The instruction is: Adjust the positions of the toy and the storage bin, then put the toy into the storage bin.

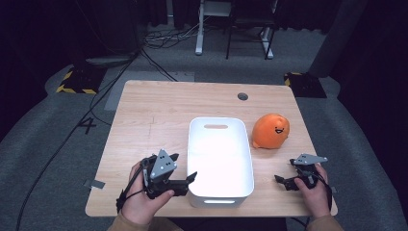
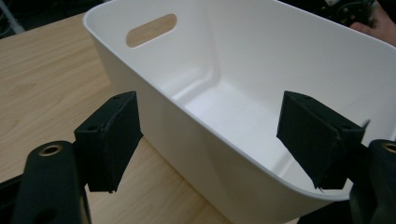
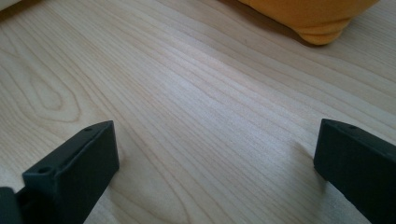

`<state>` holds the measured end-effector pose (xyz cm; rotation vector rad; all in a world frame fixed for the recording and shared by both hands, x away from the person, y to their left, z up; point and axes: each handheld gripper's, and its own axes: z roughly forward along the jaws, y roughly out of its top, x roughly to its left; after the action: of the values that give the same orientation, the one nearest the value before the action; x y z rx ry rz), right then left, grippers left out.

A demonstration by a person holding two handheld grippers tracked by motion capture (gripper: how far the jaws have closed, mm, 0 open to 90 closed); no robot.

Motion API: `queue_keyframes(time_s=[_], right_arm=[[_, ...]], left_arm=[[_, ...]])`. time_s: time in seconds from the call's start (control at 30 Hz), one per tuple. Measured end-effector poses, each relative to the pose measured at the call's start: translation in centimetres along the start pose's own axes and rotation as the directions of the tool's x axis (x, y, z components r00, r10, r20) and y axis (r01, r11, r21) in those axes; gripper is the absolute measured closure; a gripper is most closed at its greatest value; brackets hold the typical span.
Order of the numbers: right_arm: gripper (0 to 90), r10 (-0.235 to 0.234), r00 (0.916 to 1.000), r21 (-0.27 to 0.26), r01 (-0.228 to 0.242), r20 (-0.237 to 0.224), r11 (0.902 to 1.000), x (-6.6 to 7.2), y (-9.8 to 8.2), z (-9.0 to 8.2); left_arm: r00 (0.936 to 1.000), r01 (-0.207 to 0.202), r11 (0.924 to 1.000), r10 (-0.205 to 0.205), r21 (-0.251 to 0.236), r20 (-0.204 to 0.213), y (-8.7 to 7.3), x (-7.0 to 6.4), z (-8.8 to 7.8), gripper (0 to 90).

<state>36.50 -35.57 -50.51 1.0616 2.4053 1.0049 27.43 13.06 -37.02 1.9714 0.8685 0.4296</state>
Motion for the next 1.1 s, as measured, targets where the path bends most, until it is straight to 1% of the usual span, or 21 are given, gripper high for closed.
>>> queue_keyframes(time_s=[0.07, 0.13, 0.27, 0.3, 0.37, 0.43, 0.47, 0.5, 0.53, 0.57, 0.63, 0.67, 0.7, 0.77, 0.8, 0.83, 0.9, 0.93, 1.0, 1.03, 1.1], right_arm=[[0.1, 0.000, 1.0000, -0.001, 0.000, 0.005, 1.0000, 0.0, 0.0, 0.0], [0.1, 0.001, 1.0000, -0.002, -0.001, 0.004, 1.0000, 0.0, 0.0, 0.0], [0.1, 0.008, 1.0000, 0.001, -0.008, 0.004, 1.0000, 0.0, 0.0, 0.0], [0.1, 0.013, 0.9999, 0.002, -0.013, 0.010, 0.9999, 0.0, 0.0, 0.0], [0.1, 0.018, 0.9997, 0.002, -0.018, 0.017, 0.9998, -0.1, 0.0, 0.0], [0.1, 0.022, 0.9996, 0.002, -0.022, 0.020, 0.9998, -0.1, 0.0, 0.0], [0.1, 0.022, 0.9996, 0.002, -0.022, 0.020, 0.9998, -0.1, 0.0, 0.0], [0.1, 0.022, 0.9995, 0.002, -0.022, 0.020, 0.9997, -0.1, 0.0, 0.0], [0.1, 0.022, 0.9996, 0.002, -0.022, 0.020, 0.9998, -0.1, 0.0, 0.0], [0.1, 0.022, 0.9996, 0.002, -0.022, 0.020, 0.9998, -0.1, 0.0, 0.0], [0.1, 0.021, 0.9996, 0.001, -0.021, 0.021, 0.9998, -0.1, 0.0, 0.0], [0.1, 0.022, 0.9995, 0.001, -0.022, 0.021, 0.9997, -0.1, 0.0, 0.0], [0.1, 0.023, 0.9995, 0.002, -0.023, 0.021, 0.9997, -0.1, 0.0, 0.0], [0.1, 0.030, 0.9992, 0.003, -0.030, 0.027, 0.9995, 0.0, 0.0, 0.0], [0.1, 0.031, 0.9991, 0.003, -0.031, 0.028, 0.9995, -0.1, 0.0, 0.0], [0.1, 0.035, 0.9989, 0.003, -0.035, 0.030, 0.9994, -0.1, 0.0, 0.0], [0.1, 0.045, 0.9980, -0.001, -0.045, 0.044, 0.9990, -0.1, 0.0, 0.0], [0.1, 0.047, 0.9978, 0.001, -0.047, 0.046, 0.9989, -0.1, 0.0, 0.0], [0.1, 0.056, 0.9971, 0.002, -0.056, 0.051, 0.9984, -0.1, 0.0, -0.1], [0.1, 0.056, 0.9971, 0.002, -0.056, 0.052, 0.9984, -0.1, 0.0, -0.1], [0.1, 0.054, 0.9971, 0.003, -0.054, 0.055, 0.9985, -0.1, 0.0, -0.1]], left_arm=[[0.9999, 0.004, 1.0000, -0.004, -0.004, -0.015, 0.0, 0.9, -0.2, 22.0], [0.9989, 0.020, 0.9997, -0.021, -0.014, -0.043, 0.0, 1.8, -0.3, 22.0], [0.9941, 0.025, 0.9995, -0.026, -0.019, -0.106, -0.1, 3.2, -0.4, 21.3], [0.9934, 0.033, 0.9992, -0.035, -0.021, -0.109, -0.1, 3.5, -0.3, 21.1], [0.9912, 0.038, 0.9990, -0.041, -0.025, -0.126, -0.2, 4.2, -0.3, 20.8], [0.9883, 0.044, 0.9986, -0.048, -0.030, -0.145, -0.3, 4.7, -0.1, 20.5], [0.9870, 0.042, 0.9988, -0.045, -0.024, -0.154, -0.3, 5.1, 0.0, 20.5], [0.9855, 0.051, 0.9984, -0.054, -0.022, -0.161, -0.4, 5.4, 0.1, 20.4], [0.9824, 0.048, 0.9985, -0.052, -0.024, -0.179, -0.5, 5.7, 0.2, 20.4], [0.9826, 0.054, 0.9984, -0.056, -0.019, -0.177, -0.5, 6.0, 0.3, 20.4], [0.9770, 0.068, 0.9974, -0.071, -0.025, -0.201, -0.8, 6.9, 0.6, 20.5], [0.9754, 0.067, 0.9975, -0.070, -0.022, -0.209, -0.9, 7.2, 0.7, 20.4], [0.9726, 0.078, 0.9967, -0.082, -0.023, -0.218, -1.0, 7.6, 0.9, 20.4], [0.9684, 0.088, 0.9961, -0.088, -0.012, -0.233, -1.4, 8.4, 1.4, 20.5], [0.9666, 0.096, 0.9954, -0.094, -0.005, -0.238, -1.6, 8.8, 1.5, 20.6], [0.9626, 0.114, 0.9935, -0.109, 0.006, -0.248, -1.9, 9.3, 1.9, 20.6], [0.9615, 0.114, 0.9931, -0.104, 0.025, -0.254, -2.2, 9.8, 2.2, 20.5], [0.9603, 0.121, 0.9923, -0.110, 0.027, -0.256, -2.3, 10.1, 2.4, 20.0], [0.9610, 0.129, 0.9911, -0.117, 0.032, -0.251, -2.5, 10.5, 2.7, 19.2], [0.9601, 0.130, 0.9909, -0.118, 0.033, -0.254, -2.6, 10.7, 3.1, 19.2], [0.9608, 0.133, 0.9899, -0.117, 0.049, -0.252, -2.8, 11.2, 3.6, 18.7]])
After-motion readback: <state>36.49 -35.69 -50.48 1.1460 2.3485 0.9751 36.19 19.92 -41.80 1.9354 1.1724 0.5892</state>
